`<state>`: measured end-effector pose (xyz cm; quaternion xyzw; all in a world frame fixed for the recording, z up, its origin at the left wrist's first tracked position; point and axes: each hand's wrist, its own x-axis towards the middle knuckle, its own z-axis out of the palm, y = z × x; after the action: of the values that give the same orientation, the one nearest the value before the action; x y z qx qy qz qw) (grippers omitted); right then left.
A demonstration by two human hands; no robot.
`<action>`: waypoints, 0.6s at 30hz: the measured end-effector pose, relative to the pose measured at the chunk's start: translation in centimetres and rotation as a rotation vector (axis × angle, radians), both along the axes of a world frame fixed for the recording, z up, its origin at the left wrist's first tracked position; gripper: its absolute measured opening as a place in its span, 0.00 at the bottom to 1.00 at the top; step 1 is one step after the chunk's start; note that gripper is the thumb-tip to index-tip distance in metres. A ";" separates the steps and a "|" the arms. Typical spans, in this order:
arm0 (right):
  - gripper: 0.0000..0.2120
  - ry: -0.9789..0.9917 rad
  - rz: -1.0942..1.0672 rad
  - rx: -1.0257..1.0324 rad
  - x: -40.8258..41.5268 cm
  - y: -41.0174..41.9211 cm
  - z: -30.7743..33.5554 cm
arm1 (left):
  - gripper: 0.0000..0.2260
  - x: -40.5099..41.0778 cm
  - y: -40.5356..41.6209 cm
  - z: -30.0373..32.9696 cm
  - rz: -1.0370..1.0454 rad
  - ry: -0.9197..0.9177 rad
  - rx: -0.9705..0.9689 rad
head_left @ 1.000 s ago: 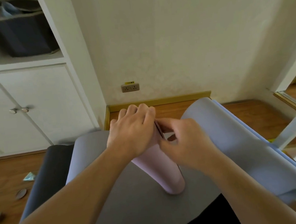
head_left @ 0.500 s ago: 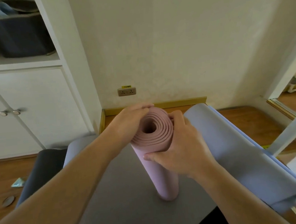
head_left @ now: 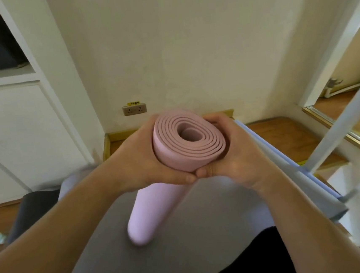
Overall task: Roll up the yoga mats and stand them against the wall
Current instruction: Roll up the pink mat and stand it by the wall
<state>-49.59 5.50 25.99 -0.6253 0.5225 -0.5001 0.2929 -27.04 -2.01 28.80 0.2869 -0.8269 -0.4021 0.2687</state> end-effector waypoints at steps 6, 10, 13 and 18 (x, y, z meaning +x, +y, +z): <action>0.46 0.111 -0.019 0.181 -6.5 1.0 -1.1 | 0.42 -7.0 1.3 -2.2 0.153 -0.119 -0.095; 0.43 0.156 -0.122 0.253 -11.7 4.7 -3.5 | 0.38 -13.6 4.0 -4.2 0.126 -0.203 -0.195; 0.43 0.101 -0.187 0.333 -15.5 7.9 -7.0 | 0.37 -19.4 4.6 -7.0 0.004 -0.318 -0.239; 0.35 0.102 -0.512 0.808 -21.4 17.4 -18.0 | 0.39 -28.5 7.4 -15.1 -0.284 -0.561 -0.231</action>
<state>-71.02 22.87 8.04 -0.3363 0.8261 -0.2815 0.3539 -55.56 5.41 13.75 0.2360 -0.9405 -0.2444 0.0025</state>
